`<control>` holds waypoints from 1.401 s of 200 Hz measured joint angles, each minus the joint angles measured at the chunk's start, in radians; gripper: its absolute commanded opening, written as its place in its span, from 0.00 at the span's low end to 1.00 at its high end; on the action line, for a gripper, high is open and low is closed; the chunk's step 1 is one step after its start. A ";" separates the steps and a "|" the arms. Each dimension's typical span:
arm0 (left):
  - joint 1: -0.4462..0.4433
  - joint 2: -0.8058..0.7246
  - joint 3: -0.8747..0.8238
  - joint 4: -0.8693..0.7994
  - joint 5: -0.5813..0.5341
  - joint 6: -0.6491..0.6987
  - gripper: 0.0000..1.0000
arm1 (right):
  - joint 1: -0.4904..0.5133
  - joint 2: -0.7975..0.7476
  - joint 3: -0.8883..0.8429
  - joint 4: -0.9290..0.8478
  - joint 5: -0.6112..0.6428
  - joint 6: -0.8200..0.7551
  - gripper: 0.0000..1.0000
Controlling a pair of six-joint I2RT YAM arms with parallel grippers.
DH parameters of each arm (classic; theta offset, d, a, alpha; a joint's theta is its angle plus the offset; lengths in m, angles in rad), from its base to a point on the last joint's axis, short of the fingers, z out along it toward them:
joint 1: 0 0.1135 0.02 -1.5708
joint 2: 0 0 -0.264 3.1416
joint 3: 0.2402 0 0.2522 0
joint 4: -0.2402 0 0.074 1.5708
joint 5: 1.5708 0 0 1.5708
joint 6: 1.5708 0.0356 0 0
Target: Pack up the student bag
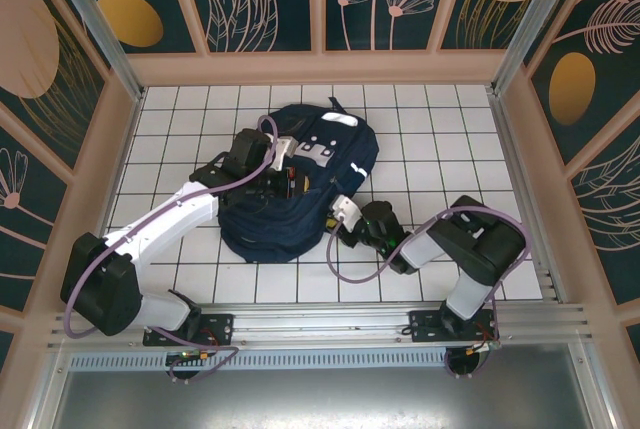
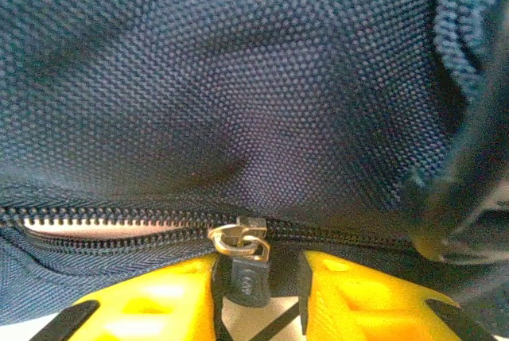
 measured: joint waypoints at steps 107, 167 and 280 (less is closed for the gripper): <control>0.000 0.010 -0.006 0.035 -0.004 -0.035 0.00 | 0.047 -0.067 -0.030 -0.033 0.074 0.021 0.00; -0.006 0.132 0.036 0.074 0.071 -0.093 0.00 | 0.126 -0.143 -0.065 -0.113 0.128 0.031 0.00; -0.039 0.274 0.132 0.108 0.098 -0.158 0.00 | 0.287 -0.178 -0.032 -0.203 0.126 0.104 0.00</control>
